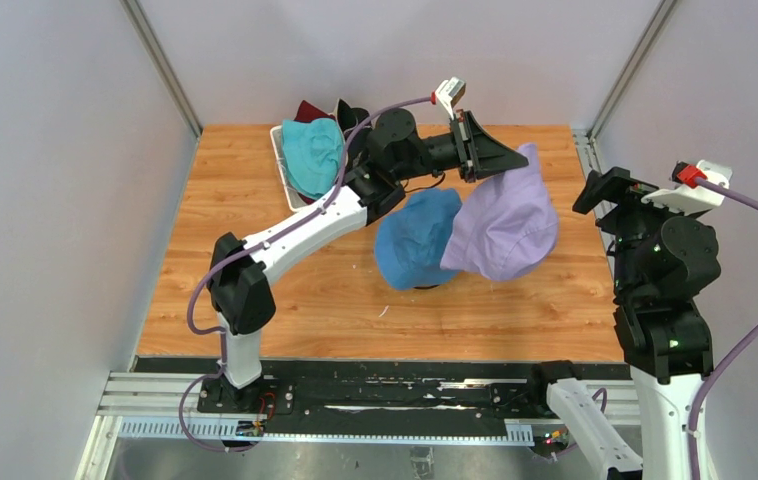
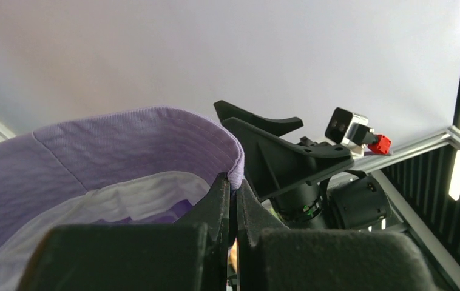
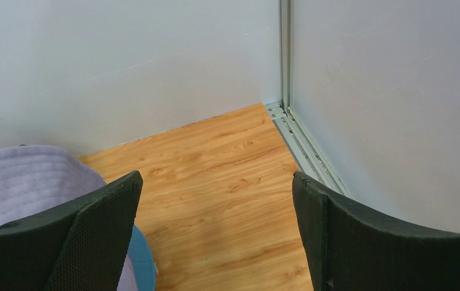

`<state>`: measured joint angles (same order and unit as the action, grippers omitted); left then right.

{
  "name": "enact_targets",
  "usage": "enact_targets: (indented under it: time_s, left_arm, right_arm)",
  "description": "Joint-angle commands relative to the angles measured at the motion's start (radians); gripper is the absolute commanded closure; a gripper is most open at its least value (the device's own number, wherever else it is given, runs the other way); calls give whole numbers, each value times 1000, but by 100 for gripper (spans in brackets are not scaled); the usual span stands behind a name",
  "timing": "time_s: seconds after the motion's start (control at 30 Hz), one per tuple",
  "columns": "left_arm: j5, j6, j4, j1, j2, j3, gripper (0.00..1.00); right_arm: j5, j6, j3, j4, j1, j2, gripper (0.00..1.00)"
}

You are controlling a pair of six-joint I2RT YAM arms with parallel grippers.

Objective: Stack the hats
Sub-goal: Stack the hat on the hat.

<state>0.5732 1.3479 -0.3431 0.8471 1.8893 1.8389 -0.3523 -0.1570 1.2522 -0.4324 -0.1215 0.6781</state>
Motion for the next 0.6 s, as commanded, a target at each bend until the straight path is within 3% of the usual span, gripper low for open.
enact_targets:
  time_s: [0.0, 0.13, 0.57]
  left_arm:
    - [21, 56, -106, 7, 9, -45, 100]
    - [35, 103, -184, -6, 18, -99, 100]
    - [38, 55, -124, -182, -181, -361, 100]
  right_arm:
    - [-15, 17, 10, -3, -4, -4, 8]
    - [-5, 13, 5, -4, -4, 0, 8]
    - [46, -5, -25, 16, -4, 25, 8]
